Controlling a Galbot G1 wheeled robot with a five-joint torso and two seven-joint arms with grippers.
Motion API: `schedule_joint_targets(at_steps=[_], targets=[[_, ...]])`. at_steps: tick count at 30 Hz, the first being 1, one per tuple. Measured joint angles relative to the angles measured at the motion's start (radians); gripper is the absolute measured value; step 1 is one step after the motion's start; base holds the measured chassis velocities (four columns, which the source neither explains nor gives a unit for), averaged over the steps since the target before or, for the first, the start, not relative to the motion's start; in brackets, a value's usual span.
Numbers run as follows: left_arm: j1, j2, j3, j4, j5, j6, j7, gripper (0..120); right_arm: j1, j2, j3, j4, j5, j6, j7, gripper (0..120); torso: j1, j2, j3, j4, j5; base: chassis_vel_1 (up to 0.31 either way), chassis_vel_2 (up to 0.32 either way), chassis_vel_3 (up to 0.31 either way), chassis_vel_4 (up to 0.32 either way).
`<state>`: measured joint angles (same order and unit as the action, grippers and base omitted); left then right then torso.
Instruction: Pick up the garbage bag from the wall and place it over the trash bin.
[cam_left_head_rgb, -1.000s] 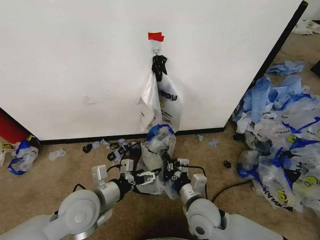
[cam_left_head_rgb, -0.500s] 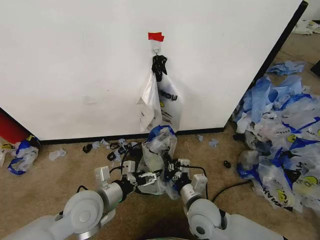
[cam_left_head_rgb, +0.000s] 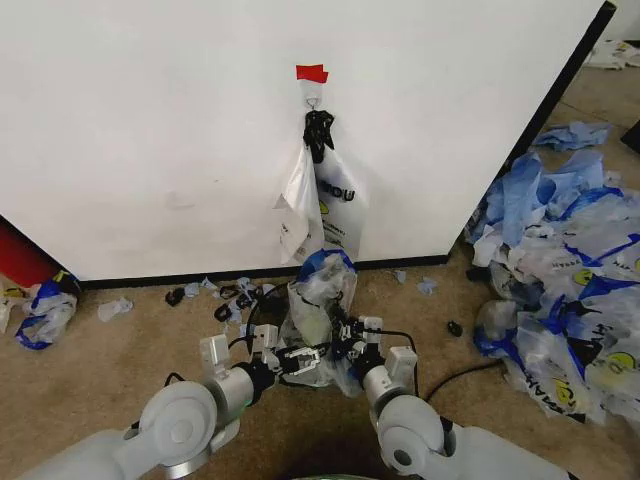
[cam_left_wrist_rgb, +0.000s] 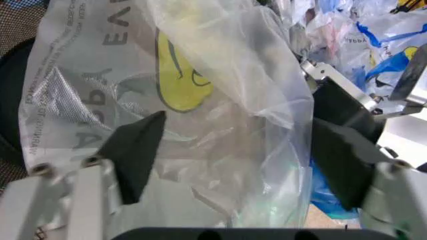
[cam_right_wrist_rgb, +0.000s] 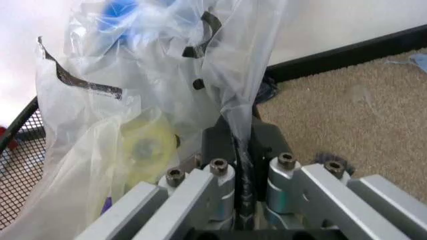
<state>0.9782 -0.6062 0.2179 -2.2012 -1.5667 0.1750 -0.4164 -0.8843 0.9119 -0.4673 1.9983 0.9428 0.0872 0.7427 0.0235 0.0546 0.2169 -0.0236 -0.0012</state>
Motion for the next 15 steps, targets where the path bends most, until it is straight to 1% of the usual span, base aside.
schedule_joint_targets(at_steps=[1,2,4,5,7,8,9,14,15], targets=[[-0.001,-0.002,0.001,0.003,0.004,-0.001,0.0,71,-0.001,0.0,0.0,-0.001,-0.001,0.0,0.0,0,0.0,0.0,0.0,0.0,0.0,0.0,0.0,0.0,0.0],[-0.001,-0.002,0.001,0.003,0.004,-0.001,0.0,71,-0.001,0.0,0.0,-0.001,-0.001,0.0,0.0,0,0.0,0.0,0.0,0.0,0.0,0.0,0.0,0.0,0.0],[-0.001,-0.003,0.003,0.006,0.012,-0.002,0.0,64,-0.002,0.0,0.001,-0.001,-0.003,0.001,0.0,0,0.0,0.0,0.0,0.0,0.0,0.0,0.0,0.0,0.0],[-0.002,-0.005,0.003,0.01,0.017,-0.003,0.001,58,-0.002,0.0,0.001,-0.002,-0.005,0.001,0.0,0,0.0,0.0,0.0,0.0,0.0,0.0,0.0,0.0,0.0],[-0.001,-0.007,0.003,0.011,0.02,-0.004,0.001,51,-0.004,0.001,0.001,-0.002,-0.006,0.001,0.0,0,0.0,0.0,0.0,0.0,0.0,0.0,0.0,0.0,0.0],[0.0,-0.008,0.003,0.012,0.023,-0.005,0.001,45,-0.005,0.001,0.002,-0.003,-0.007,0.002,0.0,0,0.0,0.0,0.0,0.0,0.0,0.0,0.0,0.0,0.0],[0.0,-0.008,0.003,0.012,0.023,-0.005,0.001,45,-0.005,0.001,0.002,-0.003,-0.007,0.002,0.0,0,0.0,0.0,0.0,0.0,0.0,0.0,0.0,0.0,0.0],[0.008,0.009,-0.015,0.006,0.029,-0.007,0.005,26,-0.009,-0.001,0.007,-0.002,-0.008,0.002,-0.001,0,0.0,0.0,0.0,0.0,-0.0002,0.0,0.0,0.0,0.0],[0.008,0.009,-0.015,0.006,0.029,-0.007,0.005,26,-0.009,-0.001,0.007,-0.002,-0.008,0.002,-0.001,0,0.0,0.0,0.0,0.0,-0.0002,0.0,0.0,0.0,0.0]])
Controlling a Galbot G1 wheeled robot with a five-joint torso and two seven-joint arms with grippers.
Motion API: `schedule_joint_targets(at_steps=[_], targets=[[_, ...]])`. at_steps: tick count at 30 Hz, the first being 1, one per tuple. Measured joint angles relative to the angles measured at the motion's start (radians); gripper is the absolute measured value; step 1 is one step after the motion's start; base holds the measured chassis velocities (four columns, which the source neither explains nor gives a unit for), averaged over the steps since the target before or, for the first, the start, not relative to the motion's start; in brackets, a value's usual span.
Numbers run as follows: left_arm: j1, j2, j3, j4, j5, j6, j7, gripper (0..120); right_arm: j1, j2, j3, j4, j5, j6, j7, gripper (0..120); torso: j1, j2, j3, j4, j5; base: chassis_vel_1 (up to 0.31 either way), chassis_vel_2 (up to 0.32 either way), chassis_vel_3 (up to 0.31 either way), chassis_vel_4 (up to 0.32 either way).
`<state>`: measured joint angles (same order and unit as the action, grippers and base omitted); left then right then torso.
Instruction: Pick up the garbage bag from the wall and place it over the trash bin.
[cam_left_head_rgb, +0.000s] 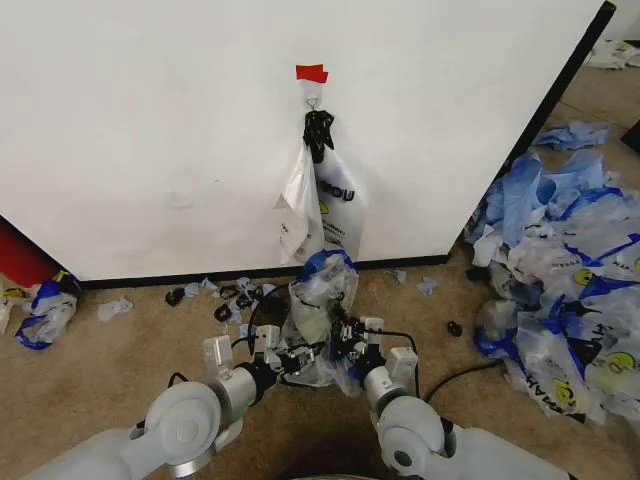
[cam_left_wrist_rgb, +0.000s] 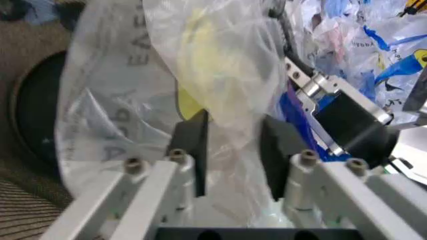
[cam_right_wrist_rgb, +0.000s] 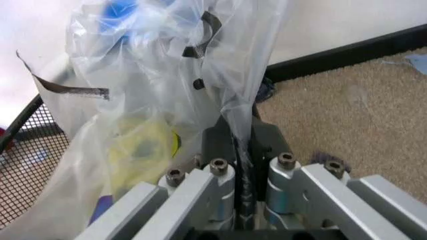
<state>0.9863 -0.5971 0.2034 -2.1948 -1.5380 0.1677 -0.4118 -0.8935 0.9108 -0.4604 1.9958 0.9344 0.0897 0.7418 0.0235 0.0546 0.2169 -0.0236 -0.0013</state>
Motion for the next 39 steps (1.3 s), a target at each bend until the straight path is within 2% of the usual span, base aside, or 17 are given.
schedule_joint_targets(at_steps=[6,19,29,33,39], targets=[[0.03,0.073,-0.04,-0.052,0.0,-0.016,0.002,0,-0.012,-0.003,0.018,0.006,-0.001,0.002,-0.003,0,0.0,0.0,0.0,0.0,0.0001,0.0,0.0,0.0,0.0],[0.128,0.164,-0.106,-0.135,0.021,-0.044,0.002,0,-0.02,-0.001,0.04,0.01,-0.002,0.005,-0.006,0,0.0,0.0,0.0,0.0,0.0001,0.0,0.0,0.0,0.0],[0.18,0.192,-0.159,-0.147,0.033,-0.05,-0.003,0,-0.02,-0.015,0.053,0.014,-0.001,0.007,-0.007,0,0.0,0.0,0.0,-0.0001,0.0001,0.0,0.0,0.0,0.0],[0.24,0.208,-0.211,-0.152,0.037,-0.048,-0.005,0,-0.022,-0.016,0.059,0.014,0.0,0.008,-0.008,0,0.0,0.0,0.0,0.0,0.0002,0.0,0.0,0.0,0.0],[0.263,0.221,-0.229,-0.158,0.042,-0.048,-0.021,0,-0.021,-0.016,0.068,0.014,0.003,0.009,-0.008,0,0.0,0.0,0.0,-0.0001,0.0001,0.0,0.0,0.0,0.0]])
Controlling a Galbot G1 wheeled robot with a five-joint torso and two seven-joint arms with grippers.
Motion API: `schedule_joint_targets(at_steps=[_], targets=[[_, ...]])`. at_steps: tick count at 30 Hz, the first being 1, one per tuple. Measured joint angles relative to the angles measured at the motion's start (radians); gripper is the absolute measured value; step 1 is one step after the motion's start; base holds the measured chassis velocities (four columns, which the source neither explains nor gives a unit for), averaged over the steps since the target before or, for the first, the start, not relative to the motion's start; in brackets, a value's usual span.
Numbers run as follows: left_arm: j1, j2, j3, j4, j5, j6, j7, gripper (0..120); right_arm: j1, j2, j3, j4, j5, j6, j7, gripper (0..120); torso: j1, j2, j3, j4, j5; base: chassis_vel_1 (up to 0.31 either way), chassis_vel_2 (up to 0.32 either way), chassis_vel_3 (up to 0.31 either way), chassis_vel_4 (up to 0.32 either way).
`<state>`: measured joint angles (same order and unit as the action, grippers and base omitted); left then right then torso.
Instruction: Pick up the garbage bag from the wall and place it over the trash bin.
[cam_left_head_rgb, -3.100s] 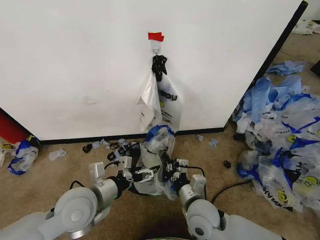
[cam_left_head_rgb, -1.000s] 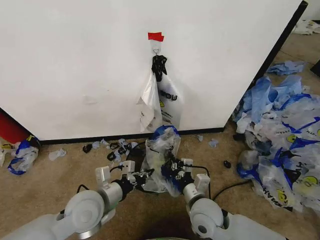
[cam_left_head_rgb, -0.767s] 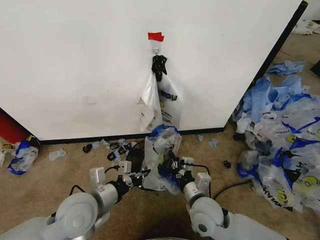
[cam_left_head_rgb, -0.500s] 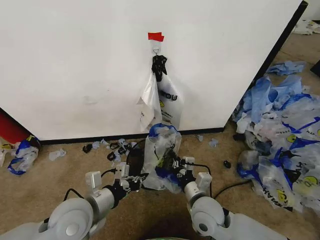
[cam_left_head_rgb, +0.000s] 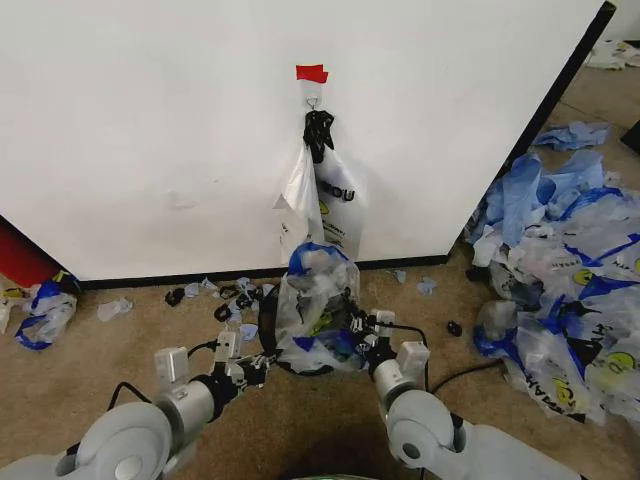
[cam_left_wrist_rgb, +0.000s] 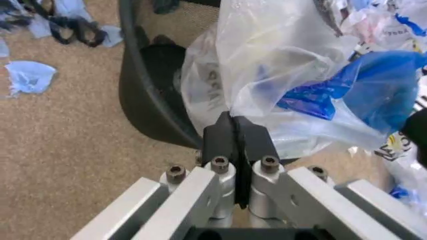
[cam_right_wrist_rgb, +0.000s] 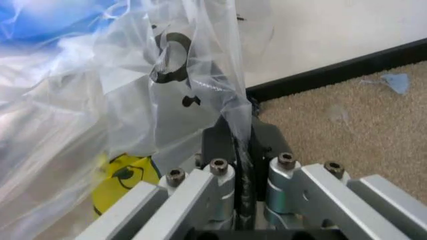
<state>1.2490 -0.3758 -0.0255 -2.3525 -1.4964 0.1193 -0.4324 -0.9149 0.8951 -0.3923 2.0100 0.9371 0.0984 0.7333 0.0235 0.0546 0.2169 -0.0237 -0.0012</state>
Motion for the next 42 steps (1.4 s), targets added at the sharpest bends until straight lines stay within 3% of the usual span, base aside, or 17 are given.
schedule_joint_targets(at_steps=[11,24,27,34,42], targets=[[0.021,0.012,-0.015,0.048,0.02,-0.009,-0.006,0,-0.004,-0.005,0.017,-0.003,0.005,0.005,-0.007,0,0.0,0.0,0.0,0.0001,0.0,0.0,0.0,0.0,0.0],[-0.022,0.005,0.006,0.035,0.02,-0.012,-0.006,0,-0.014,-0.008,0.028,-0.004,0.005,0.007,-0.008,0,0.0,0.0,0.0,0.0001,0.0,0.0,0.0,0.0,0.0],[-0.025,0.008,0.002,0.017,0.025,-0.012,-0.002,5,-0.014,-0.009,0.03,-0.004,0.005,0.007,-0.008,0,0.0,0.0,0.0,0.0,-0.0001,0.0,0.0,0.0,0.0],[-0.016,0.044,-0.036,-0.057,0.02,-0.008,-0.003,35,-0.026,-0.011,0.035,-0.001,0.0,0.007,-0.01,0,0.0,0.0,0.0,0.0001,0.0002,0.0,0.0,0.0,0.0],[-0.004,0.073,-0.075,-0.086,0.004,0.009,-0.021,59,-0.036,-0.022,0.043,0.01,-0.003,0.007,-0.015,0,0.0,0.0,0.0,0.0001,-0.0001,0.0,0.0,0.0,0.0]])
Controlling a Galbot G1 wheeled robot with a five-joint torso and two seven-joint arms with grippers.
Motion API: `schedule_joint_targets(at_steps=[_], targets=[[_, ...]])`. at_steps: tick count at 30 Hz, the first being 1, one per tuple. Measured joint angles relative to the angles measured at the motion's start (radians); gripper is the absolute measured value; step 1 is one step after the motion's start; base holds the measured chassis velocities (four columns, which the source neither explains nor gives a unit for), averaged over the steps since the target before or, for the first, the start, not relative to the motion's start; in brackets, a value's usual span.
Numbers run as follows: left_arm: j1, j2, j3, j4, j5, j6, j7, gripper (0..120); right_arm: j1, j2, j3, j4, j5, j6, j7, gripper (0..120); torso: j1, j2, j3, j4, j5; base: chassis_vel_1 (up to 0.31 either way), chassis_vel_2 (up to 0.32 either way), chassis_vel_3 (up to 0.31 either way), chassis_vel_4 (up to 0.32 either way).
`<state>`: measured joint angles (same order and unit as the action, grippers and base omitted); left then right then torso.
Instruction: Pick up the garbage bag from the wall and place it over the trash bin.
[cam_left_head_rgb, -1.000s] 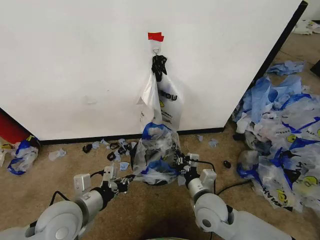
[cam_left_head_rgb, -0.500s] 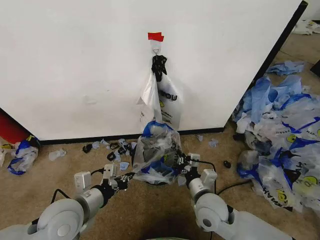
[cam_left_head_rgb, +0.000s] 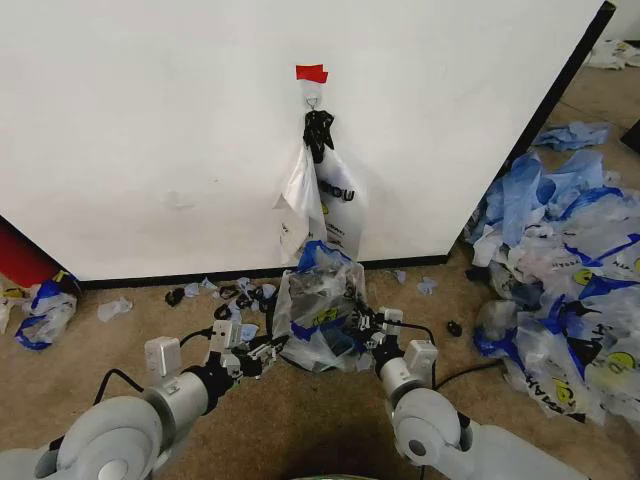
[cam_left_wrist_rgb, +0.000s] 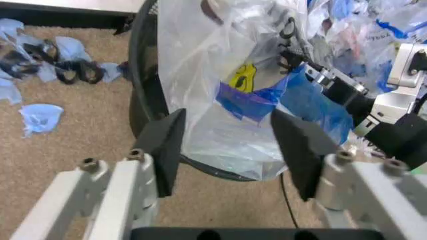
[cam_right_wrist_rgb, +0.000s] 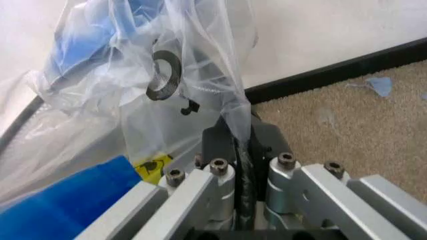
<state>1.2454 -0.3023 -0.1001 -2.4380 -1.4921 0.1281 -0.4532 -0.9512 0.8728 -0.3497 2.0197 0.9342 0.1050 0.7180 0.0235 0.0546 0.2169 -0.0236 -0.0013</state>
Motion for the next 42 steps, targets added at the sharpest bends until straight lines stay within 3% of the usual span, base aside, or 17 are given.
schedule_joint_targets(at_steps=[4,7,12,21,27,42], targets=[[-0.036,0.035,-0.032,-0.008,-0.004,0.007,0.0,78,-0.01,-0.006,0.002,0.005,-0.008,0.0,-0.011,0,0.0,0.0,0.0,-0.0001,0.0002,0.0,0.0,0.0,0.0],[-0.062,0.048,-0.031,-0.003,-0.006,0.008,0.005,85,-0.012,-0.006,0.0,0.007,-0.013,0.001,-0.014,0,0.0,0.0,0.0,0.0,0.0002,0.0,0.0,0.0,0.0],[-0.192,0.042,0.067,0.024,-0.01,0.01,0.016,100,-0.012,-0.007,-0.019,0.013,-0.027,0.002,-0.027,0,0.0,0.0,0.0,-0.0001,0.0002,0.0,0.0,0.0,0.0],[-0.317,-0.007,0.185,0.134,-0.003,0.013,0.066,100,0.001,-0.045,-0.07,0.025,-0.042,0.026,-0.098,0,0.0,0.0,0.0,0.0,0.0001,0.0,0.0,0.0,0.0],[-0.36,-0.017,0.211,0.193,-0.003,0.013,0.09,100,0.001,-0.05,-0.087,0.026,-0.046,0.044,-0.124,0,0.0,0.0,0.0,-0.0001,0.0001,0.0,0.0,0.0,0.0],[-0.324,0.003,0.199,0.201,0.003,0.008,0.099,100,0.012,-0.067,-0.12,0.057,-0.041,0.058,-0.156,0,0.0,0.0,0.0,0.0,0.0001,0.0,0.0,0.0,0.0]])
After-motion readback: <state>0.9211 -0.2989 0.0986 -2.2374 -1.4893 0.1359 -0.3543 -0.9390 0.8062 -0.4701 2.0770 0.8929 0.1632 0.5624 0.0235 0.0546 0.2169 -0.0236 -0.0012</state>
